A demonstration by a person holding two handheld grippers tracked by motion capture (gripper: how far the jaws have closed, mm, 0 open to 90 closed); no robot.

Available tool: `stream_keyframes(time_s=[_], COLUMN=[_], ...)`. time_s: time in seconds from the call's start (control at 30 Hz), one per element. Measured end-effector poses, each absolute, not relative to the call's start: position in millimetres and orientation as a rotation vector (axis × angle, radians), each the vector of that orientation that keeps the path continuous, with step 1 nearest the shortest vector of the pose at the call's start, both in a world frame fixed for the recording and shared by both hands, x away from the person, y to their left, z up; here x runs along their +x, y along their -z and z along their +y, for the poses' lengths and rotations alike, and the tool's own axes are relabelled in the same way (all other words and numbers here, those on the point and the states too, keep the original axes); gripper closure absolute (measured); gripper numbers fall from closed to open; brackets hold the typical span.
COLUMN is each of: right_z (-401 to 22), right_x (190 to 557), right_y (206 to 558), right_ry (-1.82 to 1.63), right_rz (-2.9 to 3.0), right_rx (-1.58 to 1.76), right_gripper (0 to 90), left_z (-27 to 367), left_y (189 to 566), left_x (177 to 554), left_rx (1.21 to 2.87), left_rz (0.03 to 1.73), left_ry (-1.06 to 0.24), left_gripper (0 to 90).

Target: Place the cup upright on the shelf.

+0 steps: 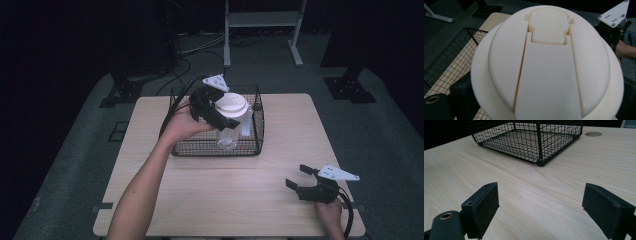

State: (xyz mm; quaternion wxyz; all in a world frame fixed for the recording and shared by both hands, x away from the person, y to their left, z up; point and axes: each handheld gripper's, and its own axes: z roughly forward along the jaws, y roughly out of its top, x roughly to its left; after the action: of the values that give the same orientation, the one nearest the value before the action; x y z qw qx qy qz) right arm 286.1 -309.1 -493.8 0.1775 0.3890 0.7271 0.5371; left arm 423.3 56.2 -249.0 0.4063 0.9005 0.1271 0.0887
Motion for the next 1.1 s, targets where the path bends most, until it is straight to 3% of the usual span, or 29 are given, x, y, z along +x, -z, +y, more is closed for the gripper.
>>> stream_keyframes(time_s=[0.57,0.67,1.1], right_z=[-310,-311,-313], right_x=[286,288,288], right_y=[494,494,493], right_ry=[-1.534,-1.533,-1.551], right_rz=[2.044,2.036,2.017], right_rx=[1.109,1.112,1.126], right_gripper=[12.9,12.8,12.8], left_z=[66,68,54], left_y=[249,256,287], left_x=[472,480,507], left_rx=[2.272,2.203,2.247], left_rz=[0.452,0.486,0.561], left_ry=[-0.225,-0.208,-0.193], left_gripper=[5.3,5.3,5.3])
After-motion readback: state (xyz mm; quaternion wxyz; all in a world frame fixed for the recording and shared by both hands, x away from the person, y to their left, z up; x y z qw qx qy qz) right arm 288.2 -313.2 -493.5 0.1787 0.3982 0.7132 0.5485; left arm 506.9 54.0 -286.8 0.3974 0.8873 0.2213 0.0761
